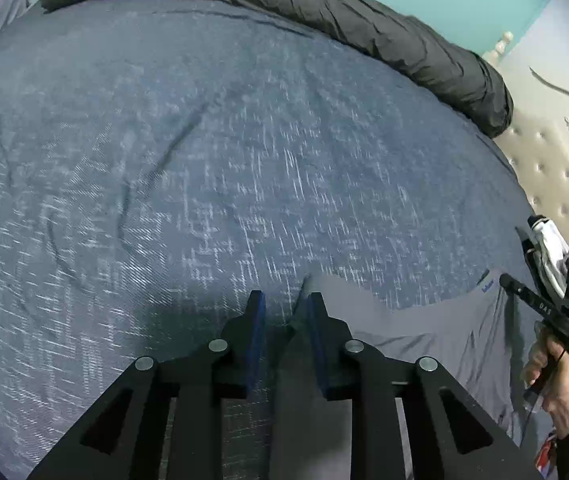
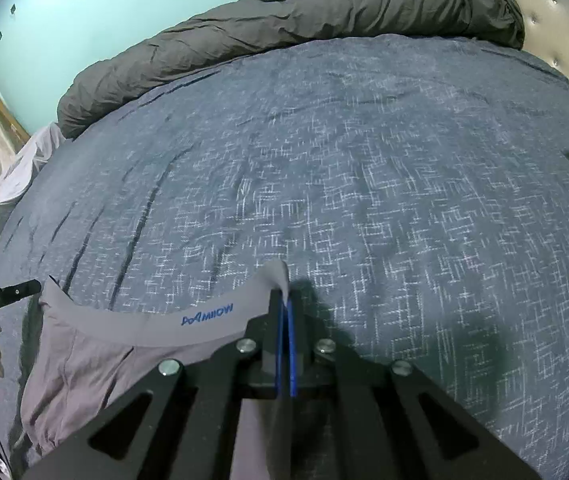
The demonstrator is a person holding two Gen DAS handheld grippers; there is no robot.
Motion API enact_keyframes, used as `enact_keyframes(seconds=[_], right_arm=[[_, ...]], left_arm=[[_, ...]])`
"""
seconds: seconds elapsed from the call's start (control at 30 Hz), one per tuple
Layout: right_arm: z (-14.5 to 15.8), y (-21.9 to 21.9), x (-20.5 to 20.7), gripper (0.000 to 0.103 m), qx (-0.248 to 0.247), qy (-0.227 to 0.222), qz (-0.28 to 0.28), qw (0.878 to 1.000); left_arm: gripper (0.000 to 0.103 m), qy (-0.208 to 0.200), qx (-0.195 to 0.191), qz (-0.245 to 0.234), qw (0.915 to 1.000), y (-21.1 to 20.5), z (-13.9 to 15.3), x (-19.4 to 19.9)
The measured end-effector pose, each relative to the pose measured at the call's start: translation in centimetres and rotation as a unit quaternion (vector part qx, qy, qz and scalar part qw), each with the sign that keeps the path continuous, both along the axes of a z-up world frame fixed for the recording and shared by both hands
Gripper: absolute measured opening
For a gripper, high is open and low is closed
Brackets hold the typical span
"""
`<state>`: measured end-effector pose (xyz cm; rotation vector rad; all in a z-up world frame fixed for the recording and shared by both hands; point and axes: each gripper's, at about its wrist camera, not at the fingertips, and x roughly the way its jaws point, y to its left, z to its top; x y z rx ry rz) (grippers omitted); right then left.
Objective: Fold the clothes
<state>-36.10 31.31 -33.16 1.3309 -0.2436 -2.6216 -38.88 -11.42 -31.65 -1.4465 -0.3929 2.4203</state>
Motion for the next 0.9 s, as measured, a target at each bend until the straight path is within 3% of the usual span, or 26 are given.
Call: enact_keyframes(seconds=[0.17,0.2,0.23,0.43,0.63,0.67,0.7,0.73,0.77,0.9], right_arm=[[-0.1,0.0,-0.5,0.002,0.002,0.006,-0.007,1.000],[0.0,0.2,-0.6,0.002,0.002,0.008,-0.009,1.000],[0.2,0.3,-0.6,0.002,0.006,0.011,-0.012,1.000],[0.5,1.1,-1.4,0.002,0.015,0.013,-0.029,0.999],[-1.0,1.3,-2.1,0.004,-0.008,-0.043,-0.024,0.999],[-0.8,1.7,-1.4,0.010,-0.013,-0.040,-0.032,0.999],[-0.6,2.2,-0.8,0.025,-0.018,-0.037,-0.040,0.998],[-0.4,2.6,-0.2,0.033,-0.023,-0.034,-0.049,0.998],[-0.1,3.1,0.5,0.037,-0.030,-0.031,-0.056,0.997],[0.6,4.9,4.5,0.037,-0.072,-0.033,-0.073,0.994]], left_arm=[[0.021,-0.010,0.010,-0.007,0.9999,1.2,-1.3,-0.4],[0.017,-0.008,0.008,-0.005,0.9999,1.1,-1.2,-0.3],[0.002,-0.006,0.006,-0.002,1.0000,1.1,-1.1,-0.1],[0.002,0.005,-0.006,0.011,0.9999,0.8,-0.5,0.6],[0.006,0.008,-0.008,0.030,0.9995,0.1,0.0,1.5],[0.011,0.008,-0.005,0.033,0.9994,-0.4,0.1,2.2],[0.015,0.009,-0.003,0.035,0.9993,-1.2,0.5,3.4],[0.023,0.010,-0.001,0.036,0.9993,-1.8,0.7,4.4],[0.027,0.010,0.003,0.038,0.9992,-2.3,0.9,5.1],[0.027,0.007,0.023,0.045,0.9987,-3.0,1.1,8.5]])
